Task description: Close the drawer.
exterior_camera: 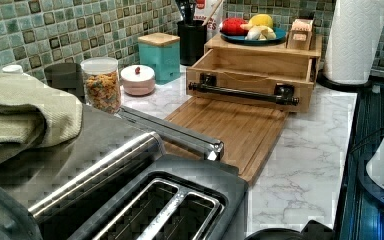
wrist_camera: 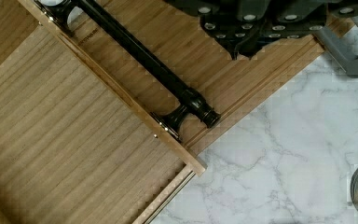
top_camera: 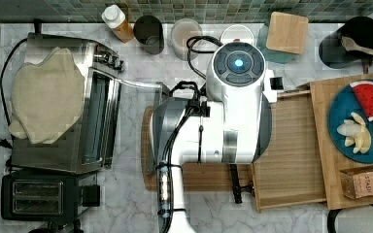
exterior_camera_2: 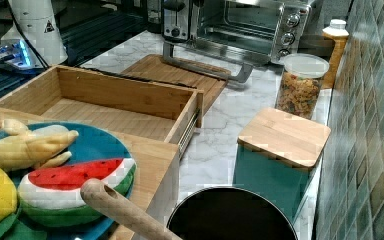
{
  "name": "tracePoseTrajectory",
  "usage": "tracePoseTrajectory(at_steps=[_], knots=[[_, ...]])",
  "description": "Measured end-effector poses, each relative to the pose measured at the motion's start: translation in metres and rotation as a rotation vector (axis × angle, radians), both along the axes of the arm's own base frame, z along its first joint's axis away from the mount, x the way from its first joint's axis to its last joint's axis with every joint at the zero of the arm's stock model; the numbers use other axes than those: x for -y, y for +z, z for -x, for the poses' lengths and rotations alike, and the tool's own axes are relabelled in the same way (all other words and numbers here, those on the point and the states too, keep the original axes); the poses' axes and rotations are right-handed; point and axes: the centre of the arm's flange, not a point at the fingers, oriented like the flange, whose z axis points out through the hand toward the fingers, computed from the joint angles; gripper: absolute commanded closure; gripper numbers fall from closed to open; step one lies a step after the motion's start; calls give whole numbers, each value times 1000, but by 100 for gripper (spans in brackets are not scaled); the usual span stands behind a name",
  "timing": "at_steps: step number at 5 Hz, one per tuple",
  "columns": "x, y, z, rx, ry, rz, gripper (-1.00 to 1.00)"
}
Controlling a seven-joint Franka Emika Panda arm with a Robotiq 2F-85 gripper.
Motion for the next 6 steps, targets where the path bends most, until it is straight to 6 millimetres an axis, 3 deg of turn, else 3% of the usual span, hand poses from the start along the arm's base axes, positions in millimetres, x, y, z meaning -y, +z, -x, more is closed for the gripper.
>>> tracePoseTrajectory(at_steps=[4,5,6], knots=[[0,-32,5,-48,43,-3,100],[-1,-44,11,-32,238,-29,100],[-5,-53,22,88,383,-60,100]])
